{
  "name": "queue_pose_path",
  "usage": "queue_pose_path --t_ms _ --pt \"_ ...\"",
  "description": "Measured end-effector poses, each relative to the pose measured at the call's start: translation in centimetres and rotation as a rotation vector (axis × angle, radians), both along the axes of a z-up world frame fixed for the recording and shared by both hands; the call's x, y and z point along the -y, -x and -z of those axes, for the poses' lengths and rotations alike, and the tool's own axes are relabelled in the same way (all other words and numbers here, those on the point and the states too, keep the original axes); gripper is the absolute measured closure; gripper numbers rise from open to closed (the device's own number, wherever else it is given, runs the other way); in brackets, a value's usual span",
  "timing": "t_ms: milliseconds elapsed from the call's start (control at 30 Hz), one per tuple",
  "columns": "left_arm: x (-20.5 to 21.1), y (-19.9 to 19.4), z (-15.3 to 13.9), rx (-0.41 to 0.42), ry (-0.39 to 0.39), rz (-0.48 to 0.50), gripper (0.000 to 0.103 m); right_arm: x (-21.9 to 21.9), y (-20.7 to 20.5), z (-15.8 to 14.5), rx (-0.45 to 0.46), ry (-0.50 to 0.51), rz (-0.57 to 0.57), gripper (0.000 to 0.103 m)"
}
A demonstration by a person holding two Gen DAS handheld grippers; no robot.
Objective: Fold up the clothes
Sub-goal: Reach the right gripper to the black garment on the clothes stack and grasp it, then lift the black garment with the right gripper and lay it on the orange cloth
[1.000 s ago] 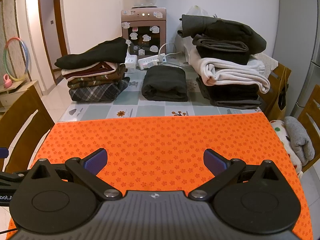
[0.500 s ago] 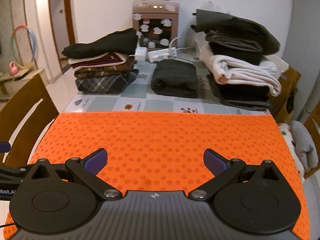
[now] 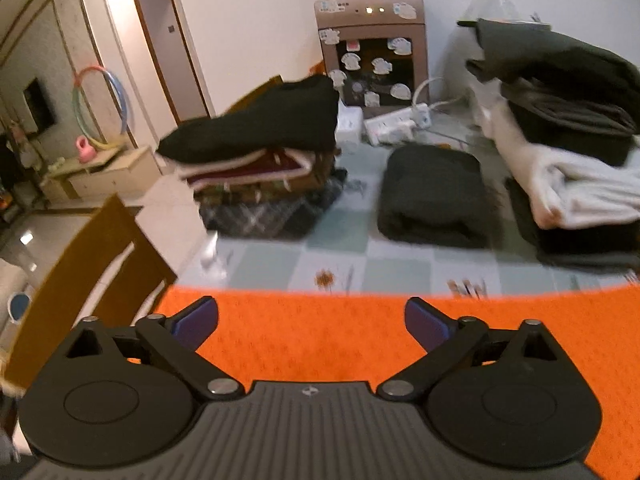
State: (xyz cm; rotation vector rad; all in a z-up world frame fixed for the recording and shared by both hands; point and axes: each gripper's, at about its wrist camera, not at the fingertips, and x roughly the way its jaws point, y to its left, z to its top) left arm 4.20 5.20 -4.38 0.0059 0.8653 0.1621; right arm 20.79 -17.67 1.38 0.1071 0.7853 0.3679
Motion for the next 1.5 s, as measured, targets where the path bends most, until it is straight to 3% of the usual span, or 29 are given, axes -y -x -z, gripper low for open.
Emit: queue_pose_path --t_ms 67,333,567,867,967,1033,1133,1267,1500 --pt "-0.7 -0.4 0.3 -0.010 0.006 -0.022 0.000 -0.3 -2.7 -0.1 -0.016 -0.025 0.002 0.013" --pt "-2.2 -1.5 1.5 -0.040 0.012 -0.078 0.000 -2.8 -13.0 -0.1 -0.026 -0.079 -0.040 0.015" --pt "-2.3 -2.5 2.1 -0.057 0.005 -0.099 0.000 -3.9 -21.3 1.3 -0.054 -0.209 0.013 0.015" --pt "-2.5 -3.5 2.3 -0.051 -0.004 -0.119 0.000 -4.9 -28.3 4.5 -0.159 -0.335 0.051 0.016" --pt "-2.4 -3.7 2.2 -0.049 0.004 -0.121 0.000 -5.1 -29.0 5.3 -0.185 -0.383 0.032 0.035" --pt "-2.3 -3.7 2.0 -0.040 0.003 -0.119 0.000 -4.9 -28.9 5.4 -0.184 -0.424 0.037 0.058" --pt "-2.2 -3.6 1.7 -0.029 0.007 -0.118 0.000 -4.7 -27.9 4.1 -0.131 -0.409 0.030 0.087" --pt "-2.2 -3.3 1.4 -0.024 0.017 -0.109 0.000 -4.7 -25.7 0.9 -0.062 -0.420 -0.033 0.092" --pt "-4.1 -1.7 0.1 0.018 0.136 -0.168 0.000 -5.6 -18.7 -6.3 0.047 -0.435 -0.195 0.095"
